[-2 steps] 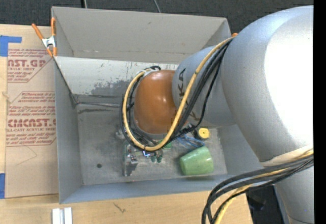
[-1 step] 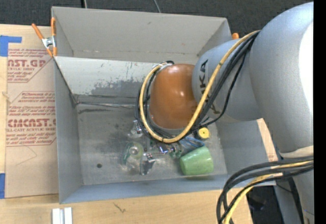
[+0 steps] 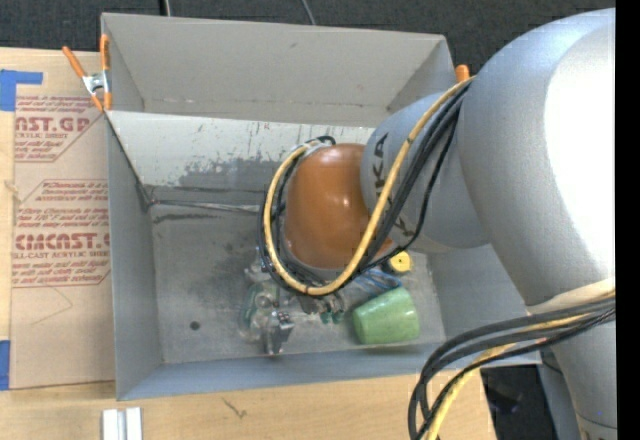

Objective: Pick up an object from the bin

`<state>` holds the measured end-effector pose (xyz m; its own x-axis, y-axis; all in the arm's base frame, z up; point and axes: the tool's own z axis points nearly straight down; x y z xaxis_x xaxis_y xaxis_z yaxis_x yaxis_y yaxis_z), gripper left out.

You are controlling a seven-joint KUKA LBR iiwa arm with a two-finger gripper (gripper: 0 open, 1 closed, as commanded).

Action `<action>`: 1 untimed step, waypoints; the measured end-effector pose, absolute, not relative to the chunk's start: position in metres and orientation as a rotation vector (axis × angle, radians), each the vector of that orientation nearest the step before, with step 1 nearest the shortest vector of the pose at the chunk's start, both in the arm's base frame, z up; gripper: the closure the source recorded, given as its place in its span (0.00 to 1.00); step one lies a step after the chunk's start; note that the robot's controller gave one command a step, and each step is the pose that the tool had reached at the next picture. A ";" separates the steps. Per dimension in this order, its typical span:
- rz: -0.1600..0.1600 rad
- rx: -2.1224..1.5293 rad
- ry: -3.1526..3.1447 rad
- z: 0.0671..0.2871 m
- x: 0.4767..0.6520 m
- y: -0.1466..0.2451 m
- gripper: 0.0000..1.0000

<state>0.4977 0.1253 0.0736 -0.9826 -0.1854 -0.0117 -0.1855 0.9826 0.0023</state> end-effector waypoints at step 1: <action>0.003 -0.292 3.123 0.075 0.499 0.126 0.00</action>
Offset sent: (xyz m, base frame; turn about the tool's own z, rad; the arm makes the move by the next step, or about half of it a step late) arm 0.0000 0.0000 0.0000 0.0000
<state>0.4992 0.1261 0.0755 -0.9827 -0.1852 -0.0051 -0.1852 0.9827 0.0014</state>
